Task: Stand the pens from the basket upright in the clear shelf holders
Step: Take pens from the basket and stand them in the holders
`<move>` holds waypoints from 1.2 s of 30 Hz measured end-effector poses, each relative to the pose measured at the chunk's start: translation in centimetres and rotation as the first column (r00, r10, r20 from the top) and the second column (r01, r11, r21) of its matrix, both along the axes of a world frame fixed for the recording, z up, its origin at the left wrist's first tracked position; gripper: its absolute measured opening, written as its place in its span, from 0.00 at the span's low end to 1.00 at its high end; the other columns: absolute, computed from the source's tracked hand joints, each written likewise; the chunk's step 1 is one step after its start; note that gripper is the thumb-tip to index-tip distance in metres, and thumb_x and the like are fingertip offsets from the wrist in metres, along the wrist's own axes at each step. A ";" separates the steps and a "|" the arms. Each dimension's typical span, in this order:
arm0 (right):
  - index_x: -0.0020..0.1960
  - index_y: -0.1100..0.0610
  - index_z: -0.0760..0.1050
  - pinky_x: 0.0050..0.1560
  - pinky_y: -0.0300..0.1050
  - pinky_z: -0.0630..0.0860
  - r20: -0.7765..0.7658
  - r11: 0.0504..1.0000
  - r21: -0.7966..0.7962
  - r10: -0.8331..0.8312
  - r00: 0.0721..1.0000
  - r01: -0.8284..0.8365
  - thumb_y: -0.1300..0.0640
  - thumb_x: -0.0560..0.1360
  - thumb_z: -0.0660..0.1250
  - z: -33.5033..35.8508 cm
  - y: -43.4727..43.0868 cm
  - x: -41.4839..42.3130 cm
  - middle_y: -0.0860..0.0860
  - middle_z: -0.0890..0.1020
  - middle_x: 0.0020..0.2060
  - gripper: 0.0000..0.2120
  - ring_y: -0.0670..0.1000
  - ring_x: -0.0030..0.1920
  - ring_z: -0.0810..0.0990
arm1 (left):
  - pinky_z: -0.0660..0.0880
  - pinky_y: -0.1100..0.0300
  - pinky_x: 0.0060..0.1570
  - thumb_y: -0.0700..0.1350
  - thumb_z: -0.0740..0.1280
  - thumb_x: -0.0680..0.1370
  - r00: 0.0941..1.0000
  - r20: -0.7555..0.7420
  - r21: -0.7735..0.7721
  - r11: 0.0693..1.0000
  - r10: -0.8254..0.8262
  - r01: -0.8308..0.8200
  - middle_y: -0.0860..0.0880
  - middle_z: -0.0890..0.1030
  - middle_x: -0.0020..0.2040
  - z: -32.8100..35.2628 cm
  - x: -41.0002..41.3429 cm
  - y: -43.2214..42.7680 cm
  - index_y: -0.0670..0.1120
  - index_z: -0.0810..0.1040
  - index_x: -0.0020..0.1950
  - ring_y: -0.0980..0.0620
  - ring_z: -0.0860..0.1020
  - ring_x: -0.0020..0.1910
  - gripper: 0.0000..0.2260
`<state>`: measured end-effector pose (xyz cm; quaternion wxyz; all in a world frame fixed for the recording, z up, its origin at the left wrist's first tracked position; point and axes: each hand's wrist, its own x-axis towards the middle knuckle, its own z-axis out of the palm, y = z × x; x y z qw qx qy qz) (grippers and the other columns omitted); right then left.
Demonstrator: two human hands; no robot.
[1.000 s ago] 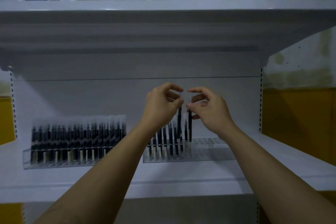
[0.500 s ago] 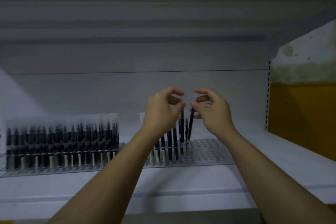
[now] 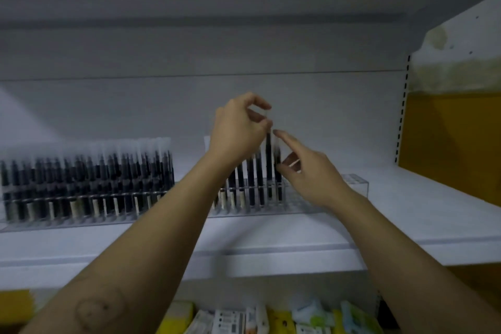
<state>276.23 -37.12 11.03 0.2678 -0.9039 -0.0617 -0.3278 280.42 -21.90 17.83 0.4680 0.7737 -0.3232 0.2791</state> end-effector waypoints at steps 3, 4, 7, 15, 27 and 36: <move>0.73 0.31 0.50 0.49 0.48 0.78 -0.029 0.999 -0.029 -0.024 0.999 0.023 0.54 0.78 0.64 -0.4 -0.2 -0.3 0.45 0.80 0.43 0.34 0.48 0.42 0.80 | 0.81 0.60 0.38 0.46 0.70 0.76 0.999 -0.019 0.115 0.993 0.026 -0.023 0.54 0.83 0.45 -1.0 0.3 -0.5 0.53 0.78 0.52 0.58 0.81 0.39 0.07; 0.74 0.31 0.49 0.48 0.47 0.78 -0.045 0.999 -0.034 -0.019 0.999 0.017 0.54 0.78 0.64 -0.3 -0.1 -0.4 0.45 0.81 0.43 0.34 0.48 0.42 0.80 | 0.81 0.57 0.42 0.47 0.70 0.76 0.999 -0.014 0.153 0.987 0.048 -0.045 0.54 0.83 0.48 -1.4 0.5 -0.7 0.53 0.78 0.53 0.57 0.81 0.42 0.07; 0.75 0.34 0.49 0.49 0.46 0.78 -0.080 1.000 -0.021 -0.010 0.997 0.008 0.55 0.79 0.64 0.0 -0.1 -0.7 0.46 0.81 0.41 0.35 0.48 0.42 0.80 | 0.73 0.49 0.62 0.49 0.70 0.76 0.982 0.091 0.189 0.965 0.165 -0.180 0.52 0.79 0.60 -2.1 1.1 -1.2 0.55 0.78 0.56 0.51 0.76 0.59 0.09; 0.75 0.34 0.48 0.50 0.46 0.77 -0.116 0.993 -0.111 -0.052 0.992 0.039 0.55 0.78 0.64 0.6 0.2 -0.6 0.48 0.82 0.42 0.36 0.51 0.43 0.80 | 0.44 0.40 0.74 0.53 0.69 0.75 0.943 0.124 0.332 0.883 0.308 -0.331 0.52 0.80 0.59 -2.0 1.2 -1.0 0.56 0.78 0.57 0.50 0.73 0.64 0.11; 0.76 0.38 0.34 0.61 0.51 0.72 -0.089 0.994 -0.084 -0.081 0.993 0.074 0.47 0.78 0.65 -1.7 2.1 -3.9 0.48 0.58 0.74 0.43 0.54 0.65 0.71 | 0.40 0.42 0.74 0.52 0.66 0.77 0.922 0.285 0.356 0.865 0.260 -0.354 0.51 0.75 0.67 -3.1 -2.1 1.9 0.55 0.74 0.66 0.50 0.67 0.70 0.17; 0.77 0.47 0.53 0.68 0.51 0.68 -0.031 0.981 -0.185 -0.056 0.998 0.049 0.49 0.76 0.68 -1.3 7.3 -8.7 0.47 0.62 0.72 0.35 0.52 0.69 0.68 | 0.53 0.47 0.73 0.50 0.67 0.76 0.880 0.380 0.271 0.876 0.284 -0.400 0.52 0.78 0.62 -7.3 -8.4 7.6 0.53 0.79 0.61 0.48 0.67 0.69 0.13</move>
